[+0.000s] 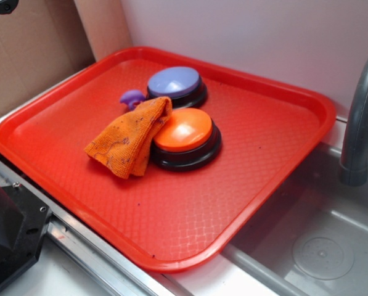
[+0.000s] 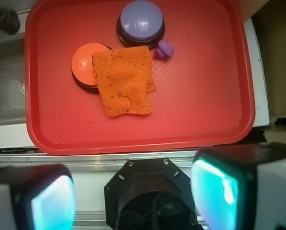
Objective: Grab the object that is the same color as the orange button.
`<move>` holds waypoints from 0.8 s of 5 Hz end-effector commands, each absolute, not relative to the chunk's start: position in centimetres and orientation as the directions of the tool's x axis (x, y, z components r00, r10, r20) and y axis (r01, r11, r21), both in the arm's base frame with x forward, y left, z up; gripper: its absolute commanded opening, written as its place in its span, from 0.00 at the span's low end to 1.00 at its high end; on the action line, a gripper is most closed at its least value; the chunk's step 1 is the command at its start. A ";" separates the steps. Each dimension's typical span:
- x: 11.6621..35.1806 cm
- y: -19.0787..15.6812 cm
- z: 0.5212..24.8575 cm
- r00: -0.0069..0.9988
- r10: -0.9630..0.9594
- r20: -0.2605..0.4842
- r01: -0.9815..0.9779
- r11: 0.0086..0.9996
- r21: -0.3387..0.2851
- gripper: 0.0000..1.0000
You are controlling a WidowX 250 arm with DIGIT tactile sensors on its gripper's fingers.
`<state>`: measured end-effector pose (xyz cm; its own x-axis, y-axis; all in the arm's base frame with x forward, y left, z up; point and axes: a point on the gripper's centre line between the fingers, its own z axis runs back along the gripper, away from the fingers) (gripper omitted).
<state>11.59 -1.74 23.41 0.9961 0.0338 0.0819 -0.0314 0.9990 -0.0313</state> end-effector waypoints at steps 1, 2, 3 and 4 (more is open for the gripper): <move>11.6 -1.7 23.4 0.996 0.034 0.082 -0.031 0.999 -0.031 1.00; 13.2 -2.3 20.5 0.964 0.157 0.216 -0.151 0.988 -0.041 1.00; 14.7 -2.7 17.2 0.933 0.237 0.270 -0.236 0.971 -0.035 1.00; 16.3 -3.8 13.3 0.915 0.266 0.302 -0.274 0.962 -0.018 1.00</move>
